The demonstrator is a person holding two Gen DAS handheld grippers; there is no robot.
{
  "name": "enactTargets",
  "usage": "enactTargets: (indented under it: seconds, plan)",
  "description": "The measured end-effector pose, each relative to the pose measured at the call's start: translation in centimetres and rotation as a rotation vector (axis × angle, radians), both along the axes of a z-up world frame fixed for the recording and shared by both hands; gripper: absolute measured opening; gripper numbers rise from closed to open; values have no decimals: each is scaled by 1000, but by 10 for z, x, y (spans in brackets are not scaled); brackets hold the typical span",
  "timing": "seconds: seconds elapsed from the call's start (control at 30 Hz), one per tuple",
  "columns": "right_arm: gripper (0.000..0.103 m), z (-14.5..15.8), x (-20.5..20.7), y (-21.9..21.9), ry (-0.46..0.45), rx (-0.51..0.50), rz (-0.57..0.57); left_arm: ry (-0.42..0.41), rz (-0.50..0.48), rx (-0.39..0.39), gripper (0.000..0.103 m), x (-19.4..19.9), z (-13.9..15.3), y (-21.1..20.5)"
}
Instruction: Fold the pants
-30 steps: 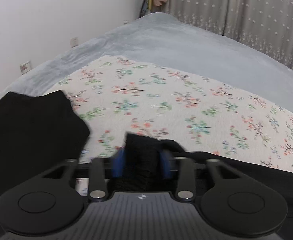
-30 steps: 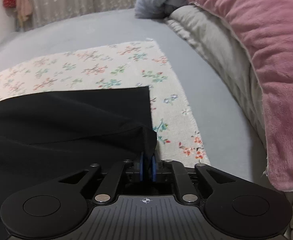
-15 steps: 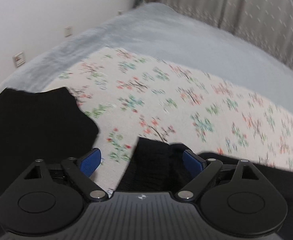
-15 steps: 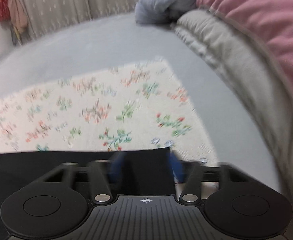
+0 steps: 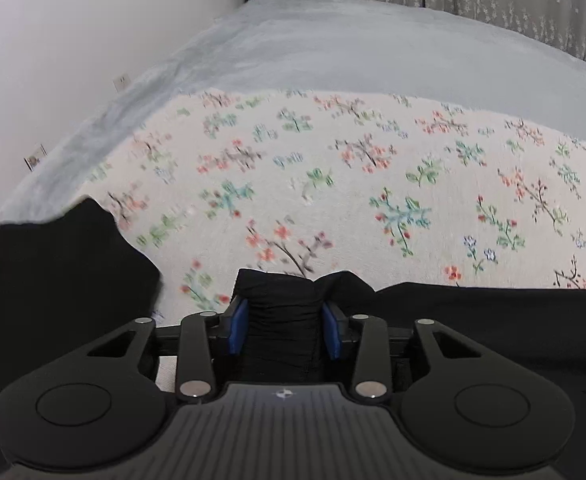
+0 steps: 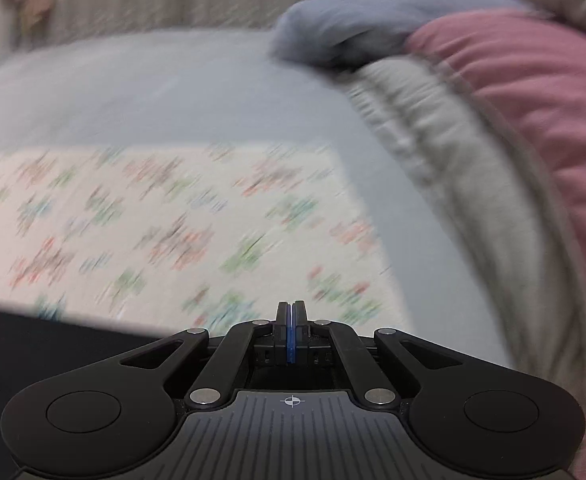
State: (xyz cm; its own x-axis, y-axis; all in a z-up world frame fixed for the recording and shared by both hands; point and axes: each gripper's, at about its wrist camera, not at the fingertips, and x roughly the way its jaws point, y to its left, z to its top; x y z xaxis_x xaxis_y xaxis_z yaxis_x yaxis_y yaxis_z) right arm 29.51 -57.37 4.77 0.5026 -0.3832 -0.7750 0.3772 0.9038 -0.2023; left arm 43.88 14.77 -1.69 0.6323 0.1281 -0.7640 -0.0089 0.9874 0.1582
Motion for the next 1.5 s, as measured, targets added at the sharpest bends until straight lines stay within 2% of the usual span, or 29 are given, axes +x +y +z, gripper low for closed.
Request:
enactTargets:
  seconds: [0.03,0.07,0.1,0.13,0.17,0.23,0.27,0.3,0.33,0.37,0.4,0.43,0.53,0.6,0.67,0.73,0.8,0.93,1.03,1.1,1.17,1.27,1.3,1.4,1.5]
  plan:
    - [3,-1,-4,-2,0,10,-9,-10,3,7,72,1,4,2]
    - [15,0,-9,-7,-18,24,-33,-18,13,15,88,3,7,5]
    - [35,1,-12,-12,-52,57,-50,-23,21,9,101,4,9,9]
    - [48,3,-16,-18,-87,97,-65,-20,15,-16,102,6,9,12]
    - [68,5,-20,-24,-118,140,-79,-3,7,-49,102,8,7,14]
    - [67,6,-22,-32,-133,212,-79,28,24,-60,101,12,-3,11]
    - [64,1,-19,-32,-102,236,-58,33,15,-51,99,12,-9,6]
    - [56,-5,-14,-29,-51,223,-47,29,-1,-47,82,11,-15,0]
    - [51,-10,-9,-22,-13,163,-36,24,-4,-46,70,10,-20,-5]
    - [39,-13,-6,-14,-7,131,-16,3,2,-41,60,8,-22,-10]
    - [5,-12,-5,-11,-11,142,0,-10,-12,-28,43,8,-21,-15]
    - [0,-11,-2,-9,-9,150,-5,-7,-22,-23,38,9,-18,-18]
    - [0,-3,8,0,10,35,-31,-29,-13,-24,34,11,-3,-21]
    - [0,15,13,1,-58,-6,-53,-87,-8,-38,33,7,13,-19]
    - [0,43,15,11,-183,-68,-44,-141,-4,-57,33,0,31,-12]
    - [0,75,13,23,-293,-117,-28,-194,1,-109,33,-10,50,-1]
    - [0,103,6,31,-354,-142,-2,-251,-9,-159,33,-29,65,15]
    - [0,147,-46,40,-427,-137,47,-354,-50,-233,33,-83,89,43]
    - [0,164,-115,51,-456,-117,91,-428,-140,-242,33,-138,97,67]
    - [0,162,-168,61,-443,-102,124,-426,-197,-215,34,-172,87,79]
    - [0,153,-226,69,-423,-44,139,-374,-232,-188,36,-197,69,86]
    - [0,127,-300,79,-353,26,135,-263,-224,-130,56,-216,39,91]
    - [0,113,-317,80,-307,45,129,-235,-200,-131,67,-222,31,95]
    - [0,68,-354,81,-154,107,93,-150,-154,-188,75,-234,20,110]
    - [0,43,-372,81,-72,156,76,-157,-97,-274,76,-250,24,133]
